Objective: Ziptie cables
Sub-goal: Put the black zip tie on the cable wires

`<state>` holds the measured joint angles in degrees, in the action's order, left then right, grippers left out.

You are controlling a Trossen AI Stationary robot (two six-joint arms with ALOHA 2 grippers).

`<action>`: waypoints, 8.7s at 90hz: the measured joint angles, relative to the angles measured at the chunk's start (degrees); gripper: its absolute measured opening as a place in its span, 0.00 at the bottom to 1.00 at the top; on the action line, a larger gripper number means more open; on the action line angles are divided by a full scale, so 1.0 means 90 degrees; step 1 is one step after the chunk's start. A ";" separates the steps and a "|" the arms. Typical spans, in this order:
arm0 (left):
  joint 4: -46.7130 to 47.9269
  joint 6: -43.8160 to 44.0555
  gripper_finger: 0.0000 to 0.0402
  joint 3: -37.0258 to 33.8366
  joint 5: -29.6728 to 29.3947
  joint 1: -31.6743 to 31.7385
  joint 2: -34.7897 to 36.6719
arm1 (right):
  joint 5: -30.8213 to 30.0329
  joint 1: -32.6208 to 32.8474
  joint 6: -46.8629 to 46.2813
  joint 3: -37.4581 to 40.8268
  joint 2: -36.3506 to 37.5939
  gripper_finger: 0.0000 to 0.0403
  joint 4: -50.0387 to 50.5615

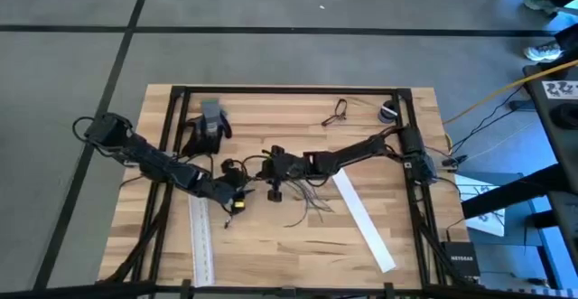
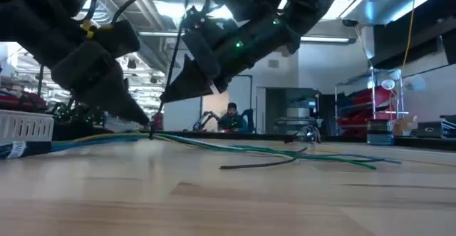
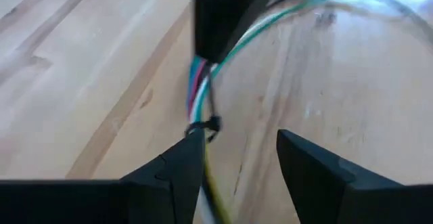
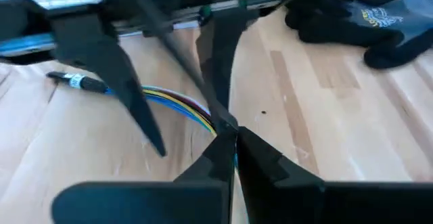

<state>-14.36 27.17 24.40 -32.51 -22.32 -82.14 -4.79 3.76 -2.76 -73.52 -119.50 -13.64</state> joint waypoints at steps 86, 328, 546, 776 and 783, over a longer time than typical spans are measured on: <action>-0.0801 0.0431 0.20 0.0163 -0.1299 0.0115 -0.1337 | -0.0399 -0.0016 0.0051 0.0000 0.0000 0.00 0.0016; -0.0661 0.0152 0.02 0.0160 -0.1244 0.0072 -0.1332 | -0.0363 -0.0208 -0.0982 0.0721 -0.0724 0.00 -0.2335; -0.0851 0.0273 0.02 0.0070 -0.1195 0.0064 -0.1517 | 0.0052 -0.0172 -0.0838 0.0828 -0.0585 0.40 -0.2523; 0.0397 0.0169 0.40 0.0077 -0.0513 0.0001 0.0368 | -0.1586 -0.0048 0.0842 0.0623 0.0202 0.02 -0.0805; 0.0402 0.0216 0.40 0.0032 -0.0494 0.0008 0.0365 | -0.1614 -0.0048 0.0801 0.0519 0.0202 0.07 -0.0435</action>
<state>-10.74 29.11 24.69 -36.95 -22.25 -78.85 -19.32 3.33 4.45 -68.85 -117.69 -17.56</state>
